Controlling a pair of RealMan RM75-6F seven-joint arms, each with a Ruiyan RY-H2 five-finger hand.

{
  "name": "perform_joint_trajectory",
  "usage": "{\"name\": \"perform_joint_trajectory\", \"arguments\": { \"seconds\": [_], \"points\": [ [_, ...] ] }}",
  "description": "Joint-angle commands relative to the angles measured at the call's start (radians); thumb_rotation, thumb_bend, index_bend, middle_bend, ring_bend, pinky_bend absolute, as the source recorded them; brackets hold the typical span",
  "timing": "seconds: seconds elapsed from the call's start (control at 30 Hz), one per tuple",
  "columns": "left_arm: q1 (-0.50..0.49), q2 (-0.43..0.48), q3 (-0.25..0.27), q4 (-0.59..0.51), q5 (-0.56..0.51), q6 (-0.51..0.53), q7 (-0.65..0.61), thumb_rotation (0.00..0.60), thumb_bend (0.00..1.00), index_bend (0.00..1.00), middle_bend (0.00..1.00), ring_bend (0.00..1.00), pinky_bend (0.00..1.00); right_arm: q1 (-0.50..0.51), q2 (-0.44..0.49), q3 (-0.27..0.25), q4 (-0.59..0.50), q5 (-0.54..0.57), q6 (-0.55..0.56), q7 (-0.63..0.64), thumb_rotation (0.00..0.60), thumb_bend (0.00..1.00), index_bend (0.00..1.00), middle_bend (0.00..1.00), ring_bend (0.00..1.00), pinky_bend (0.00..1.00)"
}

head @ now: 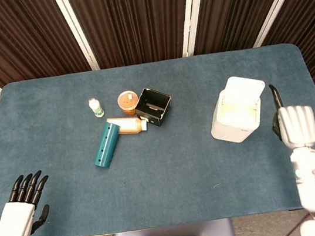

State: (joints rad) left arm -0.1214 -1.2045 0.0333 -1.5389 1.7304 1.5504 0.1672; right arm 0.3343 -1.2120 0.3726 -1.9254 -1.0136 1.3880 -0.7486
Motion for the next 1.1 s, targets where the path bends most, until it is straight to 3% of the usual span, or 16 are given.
{"name": "perform_joint_trajectory", "arguments": {
  "seconds": [0.03,0.3,0.67,1.1],
  "points": [
    [-0.002,0.000,0.001,0.001,0.001,-0.004,0.000,0.600,0.44,0.00,0.00,0.00,0.00,0.215,0.016,0.150,-0.016,0.355,-0.116,-0.207,0.600,1.00,0.21,1.00,1.00,1.00],
    [-0.015,0.001,0.008,0.008,0.000,-0.033,-0.010,0.600,0.45,0.00,0.00,0.00,0.00,0.327,-0.005,0.122,0.102,0.461,-0.151,-0.227,0.600,1.00,0.29,1.00,1.00,1.00],
    [-0.017,-0.005,0.006,0.005,-0.012,-0.042,0.006,0.600,0.45,0.00,0.00,0.00,0.00,0.383,-0.013,0.056,0.218,0.561,-0.208,-0.181,0.600,1.00,0.31,1.00,1.00,1.00],
    [-0.013,-0.009,0.009,0.003,-0.007,-0.032,0.017,0.600,0.45,0.00,0.00,0.00,0.00,0.333,0.119,-0.036,0.056,0.464,-0.256,-0.049,0.600,1.00,0.34,1.00,1.00,1.00]
  ]
}}
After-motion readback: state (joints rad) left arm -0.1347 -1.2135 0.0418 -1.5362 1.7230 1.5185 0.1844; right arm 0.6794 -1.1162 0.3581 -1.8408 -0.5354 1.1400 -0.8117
